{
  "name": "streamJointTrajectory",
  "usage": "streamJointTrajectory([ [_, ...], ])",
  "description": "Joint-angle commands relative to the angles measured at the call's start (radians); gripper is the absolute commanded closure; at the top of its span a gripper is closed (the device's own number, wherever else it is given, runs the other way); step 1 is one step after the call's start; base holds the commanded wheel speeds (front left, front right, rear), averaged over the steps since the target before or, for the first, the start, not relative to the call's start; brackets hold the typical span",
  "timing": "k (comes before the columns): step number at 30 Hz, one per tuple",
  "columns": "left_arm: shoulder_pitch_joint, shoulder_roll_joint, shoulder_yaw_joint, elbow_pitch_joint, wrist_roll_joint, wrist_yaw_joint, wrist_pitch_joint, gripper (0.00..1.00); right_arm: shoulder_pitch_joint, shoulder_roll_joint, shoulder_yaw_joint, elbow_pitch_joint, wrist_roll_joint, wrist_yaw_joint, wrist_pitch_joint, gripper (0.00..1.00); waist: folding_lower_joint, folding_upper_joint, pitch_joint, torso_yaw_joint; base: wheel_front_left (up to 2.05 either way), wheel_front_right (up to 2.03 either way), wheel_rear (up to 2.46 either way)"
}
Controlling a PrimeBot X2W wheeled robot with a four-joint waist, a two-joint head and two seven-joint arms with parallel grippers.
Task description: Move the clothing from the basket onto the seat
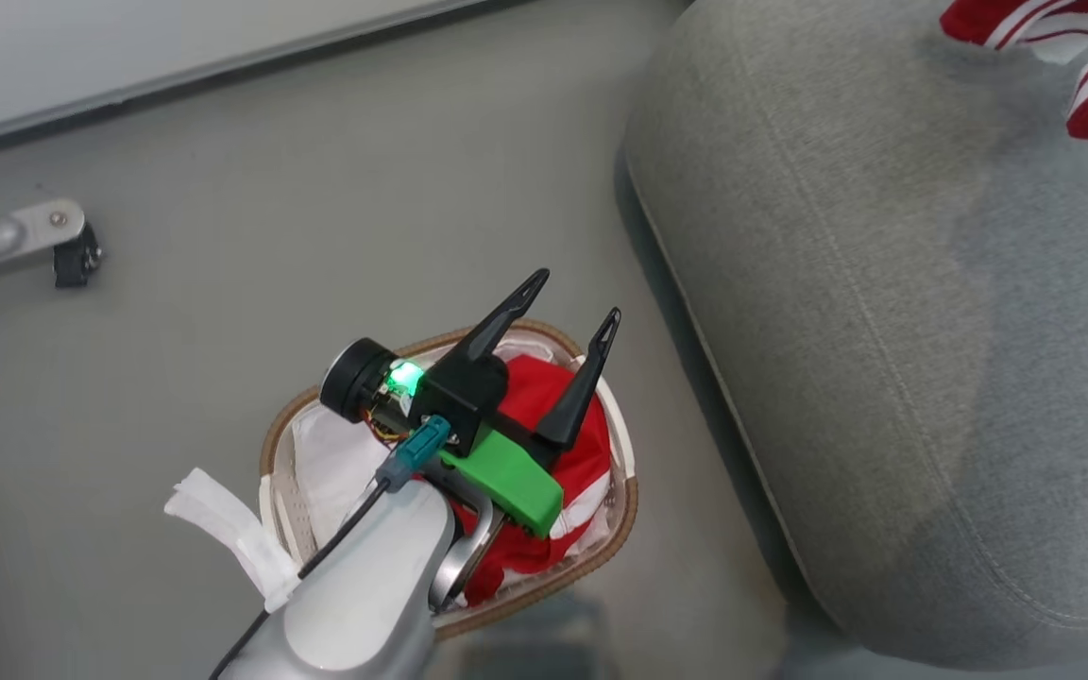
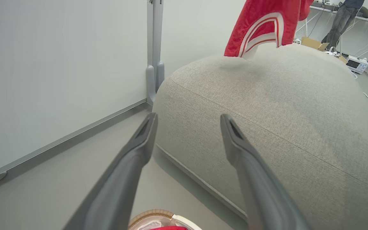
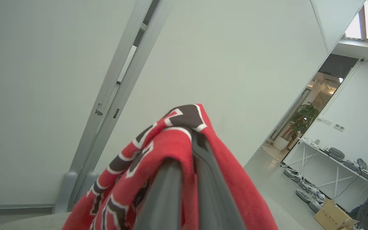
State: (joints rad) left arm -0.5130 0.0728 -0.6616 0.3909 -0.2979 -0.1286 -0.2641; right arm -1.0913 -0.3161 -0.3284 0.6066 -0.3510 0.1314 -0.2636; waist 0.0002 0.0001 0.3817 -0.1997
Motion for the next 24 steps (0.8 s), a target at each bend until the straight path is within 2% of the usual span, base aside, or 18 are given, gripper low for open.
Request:
streamJointTrajectory([
  [1,-0.033,0.002,-0.001,-0.009,0.007,-0.003,-0.001,0.00,-0.016,-0.009,-0.018,0.020,-0.013,-0.001,-0.002,1.00,-0.0002,-0.0001,0.166,0.119,0.00,0.00,0.00],
  [7,-0.071,0.002,0.013,-0.019,0.012,-0.003,-0.001,0.00,0.017,0.029,-0.076,0.081,-0.039,-0.001,-0.002,1.00,-0.0002,-0.0001,0.230,0.122,0.00,0.00,0.00],
  [17,-0.073,0.017,0.042,-0.011,0.022,-0.001,-0.001,0.00,0.131,0.087,-0.119,0.144,-0.064,-0.001,-0.002,1.00,-0.0002,-0.0001,0.252,0.099,0.00,0.00,0.00],
  [18,-0.070,0.019,0.044,-0.010,0.022,-0.001,-0.001,0.00,0.138,0.092,-0.123,0.141,-0.065,-0.001,-0.002,0.93,-0.0002,-0.0001,0.251,0.096,0.00,0.00,0.00],
  [19,-0.065,0.019,0.048,-0.010,0.021,-0.001,-0.001,0.00,0.147,0.099,-0.128,0.134,-0.067,-0.001,-0.002,0.65,-0.0002,-0.0001,0.249,0.092,0.00,0.00,0.00],
  [20,-0.060,0.020,0.051,-0.008,0.019,-0.001,-0.001,0.00,0.158,0.102,-0.129,0.130,-0.068,-0.001,-0.002,0.10,-0.0002,-0.0001,0.245,0.088,0.00,0.00,0.00],
  [21,-0.056,0.021,0.054,-0.007,0.018,-0.001,-0.001,0.00,0.167,0.108,-0.126,0.127,-0.070,-0.001,-0.002,0.00,-0.0002,-0.0001,0.241,0.085,0.00,0.00,0.00],
  [24,-0.038,0.022,0.066,-0.005,0.012,-0.001,-0.001,0.00,0.193,0.117,-0.120,0.107,-0.063,-0.001,-0.002,0.00,-0.0002,-0.0001,0.222,0.076,0.00,0.00,0.00],
])
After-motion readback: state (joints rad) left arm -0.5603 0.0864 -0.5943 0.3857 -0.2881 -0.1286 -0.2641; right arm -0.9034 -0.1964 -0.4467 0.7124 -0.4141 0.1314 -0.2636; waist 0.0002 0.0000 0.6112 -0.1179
